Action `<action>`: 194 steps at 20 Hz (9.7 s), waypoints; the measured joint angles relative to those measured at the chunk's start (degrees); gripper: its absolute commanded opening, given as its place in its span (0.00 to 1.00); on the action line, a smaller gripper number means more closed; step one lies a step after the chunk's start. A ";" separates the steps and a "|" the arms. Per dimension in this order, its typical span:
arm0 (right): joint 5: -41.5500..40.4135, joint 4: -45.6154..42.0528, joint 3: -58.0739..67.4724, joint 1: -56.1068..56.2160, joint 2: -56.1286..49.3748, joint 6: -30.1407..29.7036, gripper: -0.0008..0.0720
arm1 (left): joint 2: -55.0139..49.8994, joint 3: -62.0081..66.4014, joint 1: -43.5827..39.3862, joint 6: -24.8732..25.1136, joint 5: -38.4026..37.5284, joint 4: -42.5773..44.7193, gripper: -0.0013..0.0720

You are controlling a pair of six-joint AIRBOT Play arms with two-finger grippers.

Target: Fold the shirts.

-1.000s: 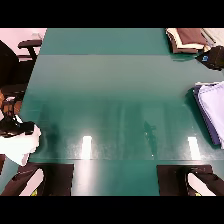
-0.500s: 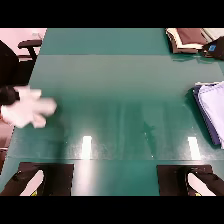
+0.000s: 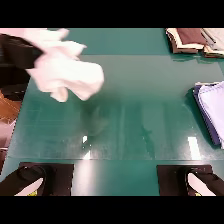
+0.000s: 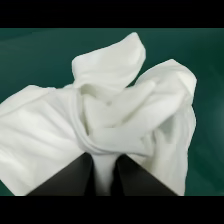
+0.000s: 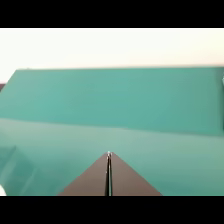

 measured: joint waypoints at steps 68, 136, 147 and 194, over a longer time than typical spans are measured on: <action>13.38 11.78 2.84 6.97 -7.85 -3.48 0.03 | -8.68 19.50 -3.17 15.58 -1.31 -27.26 0.06; 17.05 4.22 -10.82 4.09 -17.49 -0.04 0.03 | -2.14 -32.83 4.11 16.31 -2.86 -16.61 0.31; 15.10 4.35 -16.04 4.17 -18.16 0.02 0.03 | -3.76 -34.53 16.52 16.11 14.80 -18.80 0.53; 7.91 -4.98 17.25 4.17 4.81 -2.25 0.03 | 8.59 24.44 36.11 27.04 14.38 -42.21 0.06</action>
